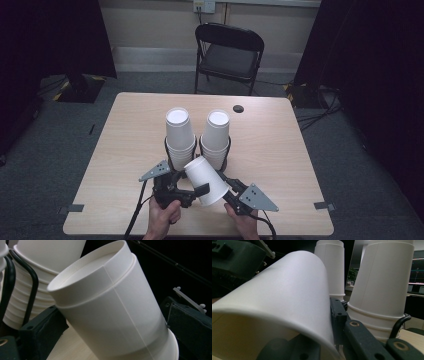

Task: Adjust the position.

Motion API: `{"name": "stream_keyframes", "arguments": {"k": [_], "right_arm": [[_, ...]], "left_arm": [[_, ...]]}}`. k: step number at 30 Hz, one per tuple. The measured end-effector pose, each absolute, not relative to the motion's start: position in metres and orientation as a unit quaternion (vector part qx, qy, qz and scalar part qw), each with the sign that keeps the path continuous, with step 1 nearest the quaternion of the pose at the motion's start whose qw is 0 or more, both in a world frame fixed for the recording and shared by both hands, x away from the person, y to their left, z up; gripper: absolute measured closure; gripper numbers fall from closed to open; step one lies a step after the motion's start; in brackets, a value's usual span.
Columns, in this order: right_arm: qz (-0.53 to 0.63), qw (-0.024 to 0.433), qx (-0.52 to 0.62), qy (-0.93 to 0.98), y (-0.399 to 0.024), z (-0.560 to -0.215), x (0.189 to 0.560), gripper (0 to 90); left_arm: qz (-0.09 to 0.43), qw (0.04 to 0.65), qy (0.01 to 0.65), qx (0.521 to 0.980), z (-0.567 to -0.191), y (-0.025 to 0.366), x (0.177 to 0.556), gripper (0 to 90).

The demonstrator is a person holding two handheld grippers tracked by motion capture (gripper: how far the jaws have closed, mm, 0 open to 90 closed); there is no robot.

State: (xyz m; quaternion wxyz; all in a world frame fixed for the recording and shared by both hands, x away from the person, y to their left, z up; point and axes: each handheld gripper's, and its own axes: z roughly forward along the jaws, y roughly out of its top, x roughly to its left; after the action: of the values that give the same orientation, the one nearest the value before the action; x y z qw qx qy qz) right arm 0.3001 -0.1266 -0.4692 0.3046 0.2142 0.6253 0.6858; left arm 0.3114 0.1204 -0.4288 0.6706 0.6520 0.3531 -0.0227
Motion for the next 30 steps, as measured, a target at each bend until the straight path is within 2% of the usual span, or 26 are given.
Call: {"name": "stream_keyframes", "arguments": {"k": [8, 12, 18, 23, 30], "right_arm": [[0.673, 0.302, 0.240, 0.632, -0.133, -0.469, 0.302, 86.5], [0.662, 0.293, 0.254, 0.641, -0.134, -0.470, 0.303, 86.6], [0.651, 0.281, 0.275, 0.650, -0.137, -0.470, 0.305, 86.6], [0.637, 0.273, 0.291, 0.659, -0.139, -0.470, 0.307, 86.6], [0.607, 0.262, 0.316, 0.681, -0.142, -0.469, 0.309, 86.6]], "left_arm": [[0.013, 0.659, 0.359, 0.661, -0.428, 0.127, 0.311, 7.1], [0.029, 0.660, 0.351, 0.664, -0.430, 0.131, 0.309, 14.9], [0.042, 0.672, 0.321, 0.666, -0.431, 0.138, 0.309, 15.2], [0.049, 0.674, 0.322, 0.663, -0.433, 0.144, 0.309, 15.3], [0.112, 0.644, 0.330, 0.681, -0.439, 0.145, 0.309, 15.8]]}}
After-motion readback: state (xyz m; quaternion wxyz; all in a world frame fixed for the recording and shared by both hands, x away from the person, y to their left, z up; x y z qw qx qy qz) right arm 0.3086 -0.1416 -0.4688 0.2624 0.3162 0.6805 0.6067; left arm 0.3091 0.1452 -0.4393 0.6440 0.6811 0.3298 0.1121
